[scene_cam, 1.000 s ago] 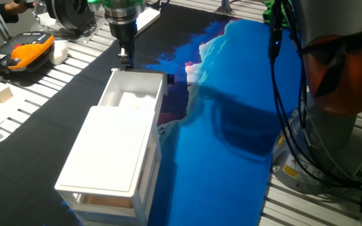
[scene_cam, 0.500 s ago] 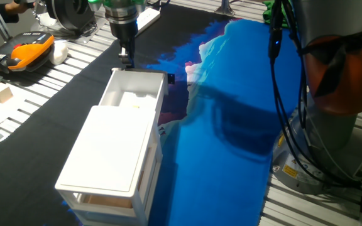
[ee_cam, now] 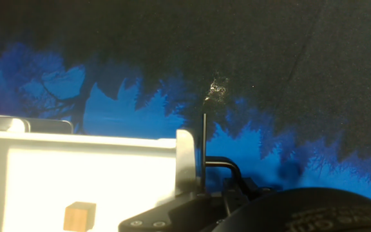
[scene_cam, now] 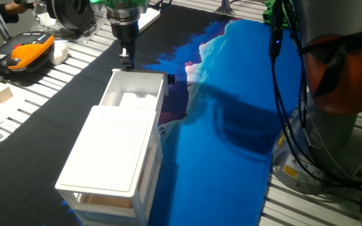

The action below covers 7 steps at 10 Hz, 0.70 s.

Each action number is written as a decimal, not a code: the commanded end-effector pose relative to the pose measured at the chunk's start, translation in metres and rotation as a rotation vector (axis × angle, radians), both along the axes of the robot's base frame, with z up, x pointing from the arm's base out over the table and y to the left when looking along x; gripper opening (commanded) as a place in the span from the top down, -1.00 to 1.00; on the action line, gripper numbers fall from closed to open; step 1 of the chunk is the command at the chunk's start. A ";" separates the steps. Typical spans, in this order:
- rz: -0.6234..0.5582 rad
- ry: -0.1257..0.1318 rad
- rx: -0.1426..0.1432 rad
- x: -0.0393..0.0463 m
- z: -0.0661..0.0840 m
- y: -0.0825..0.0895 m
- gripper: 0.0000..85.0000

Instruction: Grasp the handle and open the drawer

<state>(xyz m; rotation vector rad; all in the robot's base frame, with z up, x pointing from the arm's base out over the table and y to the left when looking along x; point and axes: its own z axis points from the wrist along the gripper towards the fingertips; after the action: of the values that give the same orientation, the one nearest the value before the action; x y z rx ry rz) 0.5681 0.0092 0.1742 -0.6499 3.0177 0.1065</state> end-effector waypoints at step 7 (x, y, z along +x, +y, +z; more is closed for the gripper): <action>-0.019 -0.035 -0.020 -0.0026 -0.003 0.001 0.60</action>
<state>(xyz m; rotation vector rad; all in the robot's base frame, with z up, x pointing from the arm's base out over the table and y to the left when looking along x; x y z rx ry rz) 0.5653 0.0097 0.1713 -0.6087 2.9937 0.0639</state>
